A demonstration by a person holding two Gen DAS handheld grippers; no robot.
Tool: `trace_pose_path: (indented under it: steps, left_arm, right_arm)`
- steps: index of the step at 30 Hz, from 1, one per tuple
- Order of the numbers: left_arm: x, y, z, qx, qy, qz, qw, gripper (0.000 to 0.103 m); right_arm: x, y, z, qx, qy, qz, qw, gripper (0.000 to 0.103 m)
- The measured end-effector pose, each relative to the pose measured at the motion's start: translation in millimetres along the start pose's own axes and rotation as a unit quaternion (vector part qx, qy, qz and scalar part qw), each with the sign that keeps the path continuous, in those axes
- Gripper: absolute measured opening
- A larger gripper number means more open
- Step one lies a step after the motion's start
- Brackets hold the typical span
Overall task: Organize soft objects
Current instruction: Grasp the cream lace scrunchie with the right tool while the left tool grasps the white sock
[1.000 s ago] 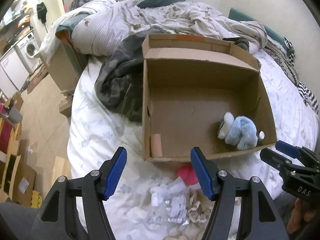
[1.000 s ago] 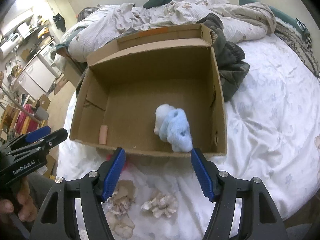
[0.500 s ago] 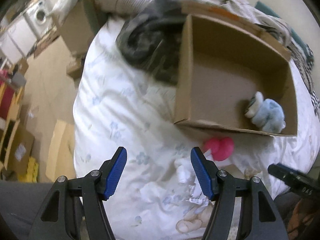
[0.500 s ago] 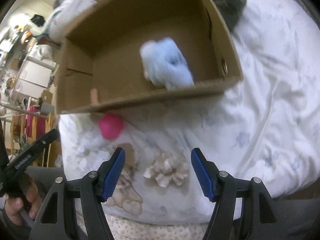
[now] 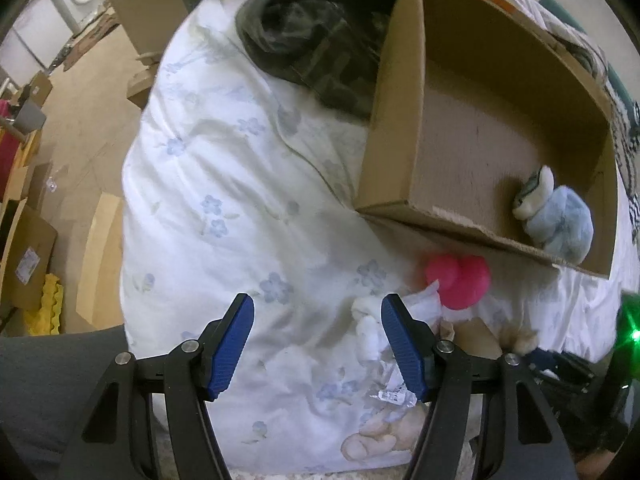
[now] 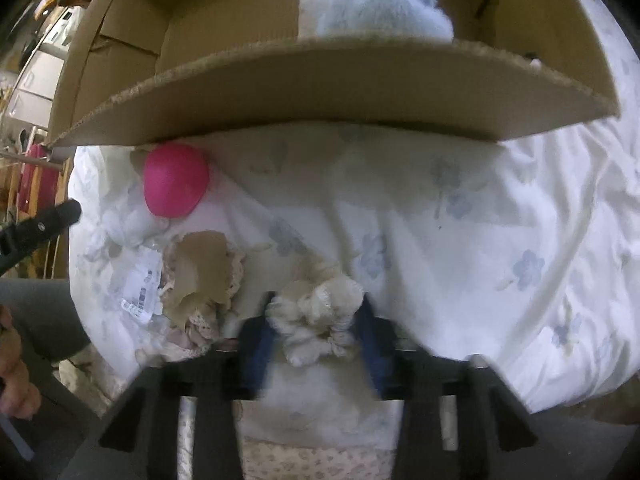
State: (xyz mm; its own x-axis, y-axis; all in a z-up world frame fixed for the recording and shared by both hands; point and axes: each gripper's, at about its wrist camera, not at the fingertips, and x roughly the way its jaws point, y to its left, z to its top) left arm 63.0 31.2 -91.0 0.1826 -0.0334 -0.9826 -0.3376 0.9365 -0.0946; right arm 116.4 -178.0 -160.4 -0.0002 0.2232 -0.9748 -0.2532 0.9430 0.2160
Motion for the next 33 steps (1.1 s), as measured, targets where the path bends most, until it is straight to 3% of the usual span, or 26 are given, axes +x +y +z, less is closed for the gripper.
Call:
trace_pose_path:
  steps: [8,13,15,17,19,33]
  left_arm:
    - [26,-23,7,0.023,0.028,-0.011,0.9993,0.063]
    - [50,-44,11,0.050,0.050,-0.008,0.9975,0.060]
    - [55,-50,14,0.059,0.053,-0.010,0.9968,0.039]
    - [57,-53,16,0.061,0.054,-0.011,0.9966,0.032]
    - [54,-54,18,0.064,0.050,-0.014,0.9966,0.024]
    - [-10,-24,10,0.043,-0.033,0.018,0.9984,0.023]
  right_arm:
    - [-34,3,4,0.015,-0.066,0.038,0.997,0.029]
    - [-41,-2,4,0.021,-0.075,0.048,0.996,0.029]
    - [-43,-7,4,0.021,-0.077,0.049,0.996,0.029]
    - [-47,-22,3,0.021,-0.079,0.052,0.995,0.029]
    - [-50,-21,1,0.022,-0.081,0.055,0.995,0.029]
    - [-67,-16,-1,0.008,-0.093,0.070,0.993,0.029]
